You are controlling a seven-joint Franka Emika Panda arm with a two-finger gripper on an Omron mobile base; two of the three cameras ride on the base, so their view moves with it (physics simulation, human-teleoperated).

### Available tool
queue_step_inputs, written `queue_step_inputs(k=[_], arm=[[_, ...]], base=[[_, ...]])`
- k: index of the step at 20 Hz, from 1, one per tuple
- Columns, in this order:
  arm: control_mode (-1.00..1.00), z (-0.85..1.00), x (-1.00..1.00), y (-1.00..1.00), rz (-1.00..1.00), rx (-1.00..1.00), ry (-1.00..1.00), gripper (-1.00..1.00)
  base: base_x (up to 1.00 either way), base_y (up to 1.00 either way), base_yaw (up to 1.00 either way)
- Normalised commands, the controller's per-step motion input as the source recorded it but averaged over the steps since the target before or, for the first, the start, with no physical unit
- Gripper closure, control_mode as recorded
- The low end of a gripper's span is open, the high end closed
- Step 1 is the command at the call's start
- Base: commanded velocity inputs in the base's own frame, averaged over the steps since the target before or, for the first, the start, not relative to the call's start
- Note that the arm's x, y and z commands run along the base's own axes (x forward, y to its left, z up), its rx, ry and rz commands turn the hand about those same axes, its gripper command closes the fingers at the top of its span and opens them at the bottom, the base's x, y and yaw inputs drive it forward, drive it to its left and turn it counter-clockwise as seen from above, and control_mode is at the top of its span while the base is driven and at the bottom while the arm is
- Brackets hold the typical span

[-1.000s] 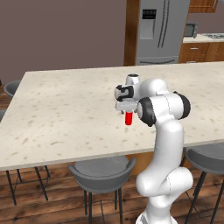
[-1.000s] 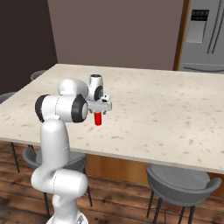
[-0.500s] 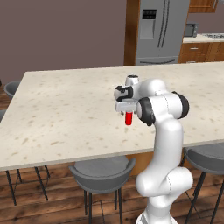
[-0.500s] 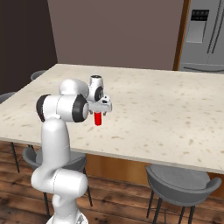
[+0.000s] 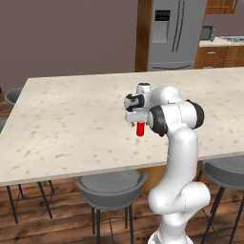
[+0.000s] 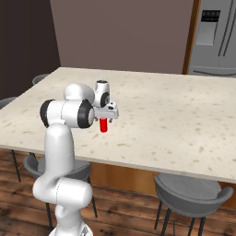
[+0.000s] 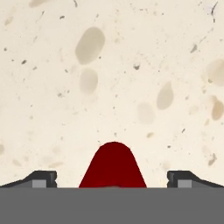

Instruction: Four empty soda cans are scattered around the kitchen. Gather all the cans and cluster them next to the stove for recycling.

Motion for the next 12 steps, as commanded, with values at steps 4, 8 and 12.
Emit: queue_step_inputs(k=[4, 8, 12], arm=[[-1.0, -0.05, 0.06, 0.0, 0.0, 0.0, 0.03, 1.0], [-1.0, -0.01, 0.0, 0.0, 0.0, 0.0, 0.01, 1.0], [-1.0, 0.0, 0.0, 0.0, 0.0, 0.0, 0.0, 1.0]], base=[[0.0, 0.0, 0.0], [0.0, 0.0, 0.0], [0.0, 0.0, 0.0]])
